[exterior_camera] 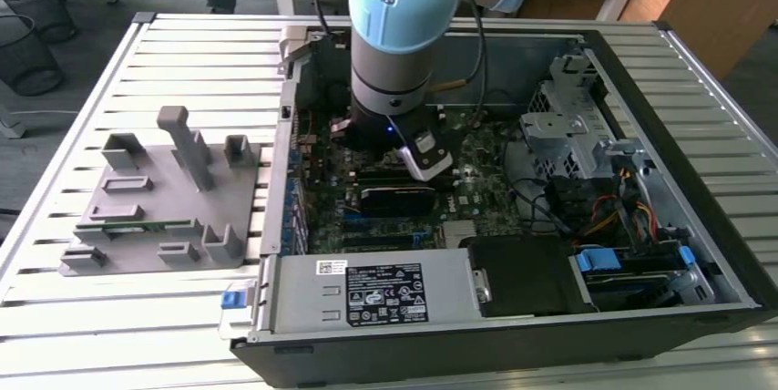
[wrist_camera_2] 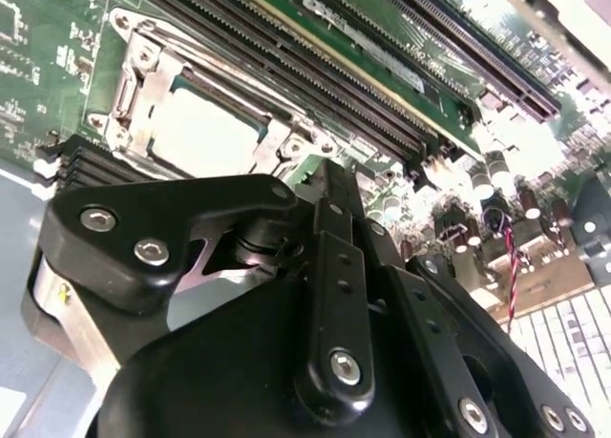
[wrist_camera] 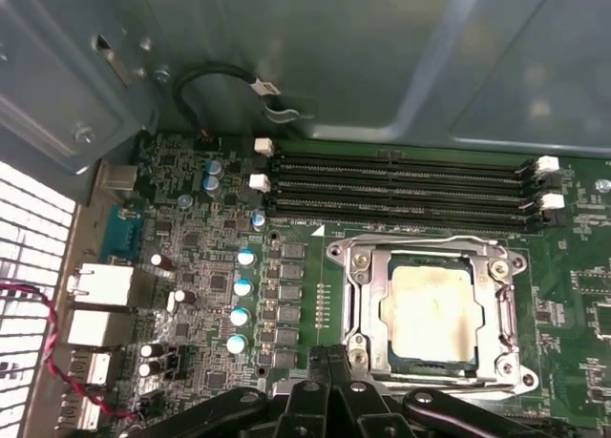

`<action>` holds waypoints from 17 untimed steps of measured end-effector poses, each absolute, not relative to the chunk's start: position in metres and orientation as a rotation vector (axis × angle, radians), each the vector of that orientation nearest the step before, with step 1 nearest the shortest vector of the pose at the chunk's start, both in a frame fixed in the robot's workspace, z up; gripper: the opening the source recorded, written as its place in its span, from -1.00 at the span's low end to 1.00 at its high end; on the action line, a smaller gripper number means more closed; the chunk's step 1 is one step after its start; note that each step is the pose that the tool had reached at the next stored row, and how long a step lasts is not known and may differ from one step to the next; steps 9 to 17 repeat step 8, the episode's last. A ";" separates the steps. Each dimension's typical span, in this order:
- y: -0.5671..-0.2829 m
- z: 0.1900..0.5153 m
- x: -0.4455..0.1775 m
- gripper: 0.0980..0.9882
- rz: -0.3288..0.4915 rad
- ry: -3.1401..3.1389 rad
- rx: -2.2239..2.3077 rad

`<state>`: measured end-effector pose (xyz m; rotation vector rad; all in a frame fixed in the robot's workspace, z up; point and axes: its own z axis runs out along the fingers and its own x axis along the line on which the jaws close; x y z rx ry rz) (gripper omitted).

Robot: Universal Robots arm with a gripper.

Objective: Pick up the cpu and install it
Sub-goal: 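Install the second cpu locking lever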

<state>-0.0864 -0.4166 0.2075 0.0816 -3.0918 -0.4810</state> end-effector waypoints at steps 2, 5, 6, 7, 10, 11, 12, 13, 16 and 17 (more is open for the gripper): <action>-0.417 0.211 -0.086 -0.98 -0.481 -3.092 0.082; -0.417 0.214 -0.086 -0.98 -0.481 -3.092 0.082; -0.417 0.215 -0.086 -0.98 -0.481 -3.092 0.082; -0.417 0.216 -0.086 -0.98 -0.481 -3.092 0.082; -0.417 0.217 -0.086 -0.98 -0.481 -3.092 0.082; -0.417 0.217 -0.086 -0.98 -0.481 -3.092 0.082; -0.417 0.217 -0.086 -0.98 -0.481 -3.092 0.082; -0.417 0.217 -0.086 -0.98 -0.481 -3.092 0.082; -0.417 0.217 -0.086 -0.98 -0.481 -3.092 0.082; -0.417 0.217 -0.086 -0.98 -0.481 -3.092 0.082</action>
